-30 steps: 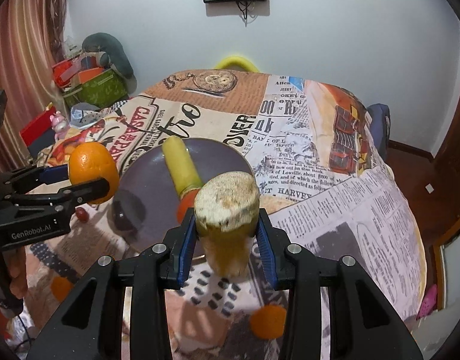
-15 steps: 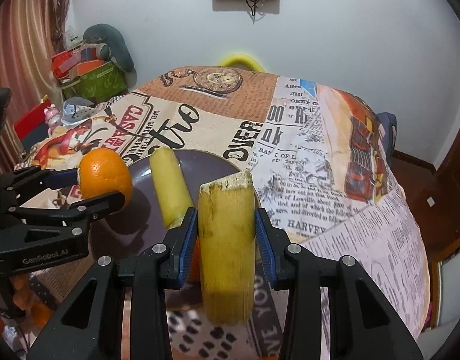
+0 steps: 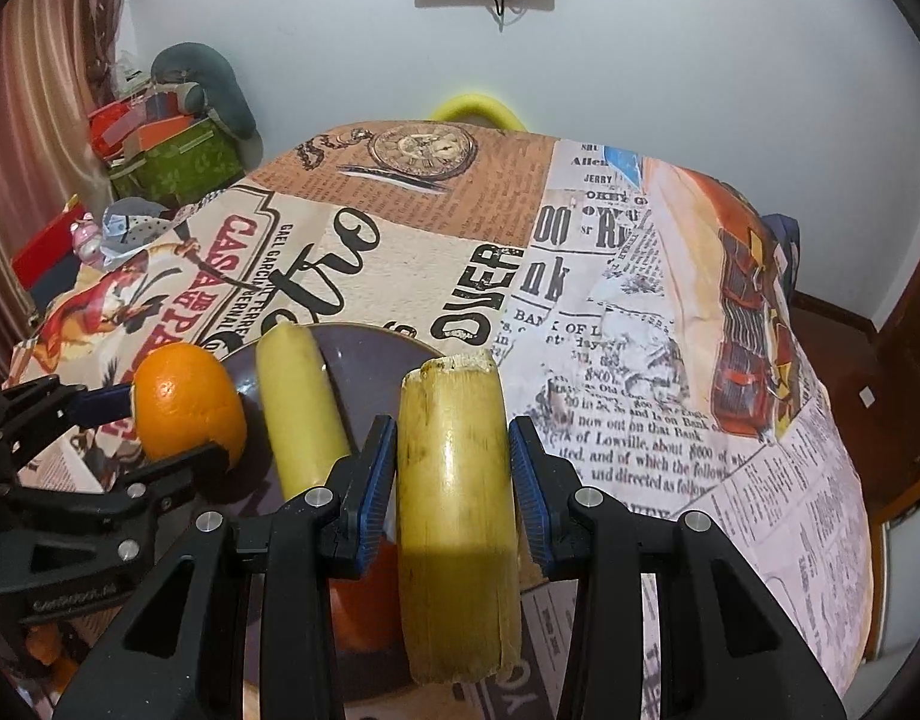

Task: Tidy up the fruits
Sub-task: 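Place the corn cob and the Dole orange onto the grey plate with both tools, then grasp the large orange with the right tool while the left tool grasps a tangerine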

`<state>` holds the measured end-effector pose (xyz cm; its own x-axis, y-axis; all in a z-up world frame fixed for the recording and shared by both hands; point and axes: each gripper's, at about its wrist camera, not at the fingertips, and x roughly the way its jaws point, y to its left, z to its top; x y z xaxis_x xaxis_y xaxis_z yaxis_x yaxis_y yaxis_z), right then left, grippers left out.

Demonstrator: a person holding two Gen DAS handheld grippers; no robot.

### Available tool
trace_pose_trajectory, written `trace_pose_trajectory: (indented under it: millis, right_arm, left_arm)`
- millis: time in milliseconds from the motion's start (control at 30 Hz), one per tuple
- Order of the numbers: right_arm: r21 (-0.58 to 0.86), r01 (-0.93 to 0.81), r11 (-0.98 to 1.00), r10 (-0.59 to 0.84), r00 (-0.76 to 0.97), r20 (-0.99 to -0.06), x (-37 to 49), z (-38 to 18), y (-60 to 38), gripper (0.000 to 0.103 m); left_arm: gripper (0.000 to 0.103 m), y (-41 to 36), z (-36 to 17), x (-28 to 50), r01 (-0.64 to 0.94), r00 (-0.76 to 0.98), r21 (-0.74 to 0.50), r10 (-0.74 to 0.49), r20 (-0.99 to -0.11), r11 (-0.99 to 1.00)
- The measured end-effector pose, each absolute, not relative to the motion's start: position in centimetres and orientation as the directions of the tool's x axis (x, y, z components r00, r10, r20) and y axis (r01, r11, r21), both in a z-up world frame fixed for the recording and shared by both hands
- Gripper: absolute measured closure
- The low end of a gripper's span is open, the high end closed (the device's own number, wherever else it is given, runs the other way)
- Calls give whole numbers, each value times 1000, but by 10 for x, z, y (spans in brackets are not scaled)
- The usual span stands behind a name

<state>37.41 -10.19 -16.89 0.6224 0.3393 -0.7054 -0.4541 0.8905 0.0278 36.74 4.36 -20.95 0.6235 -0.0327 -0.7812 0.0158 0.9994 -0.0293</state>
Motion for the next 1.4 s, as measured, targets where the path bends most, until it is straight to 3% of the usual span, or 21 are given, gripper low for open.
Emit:
trace_pose_trajectory:
  millis: [167, 367, 567, 733, 867, 1400]
  right_arm:
    - [27, -454, 891, 329, 603, -727, 380, -178, -97, 68]
    - [33, -461, 887, 338, 599, -726, 376, -180, -95, 66]
    - [-6, -460, 888, 326, 639, -696, 361, -164, -97, 54]
    - [-4, -457, 890, 338, 663, -669, 340, -146, -105, 54]
    - [-2, -453, 891, 346, 682, -644, 318, -132, -112, 47]
    - [-16, -470, 883, 364, 705, -609, 217, -106, -122, 47]
  left_arm:
    - [35, 44, -209, 369, 14, 624, -34, -35, -780, 999]
    - [23, 39, -199, 362, 27, 656, -1, -19, -755, 1000]
    - [23, 37, -184, 350, 25, 681, 12, -8, -732, 1000]
    - [23, 37, -166, 331, 18, 705, 19, 1, -709, 1000]
    - [23, 35, -151, 310, 21, 721, 25, 2, -693, 999]
    - [21, 53, -115, 208, -19, 745, -6, 11, -667, 1000]
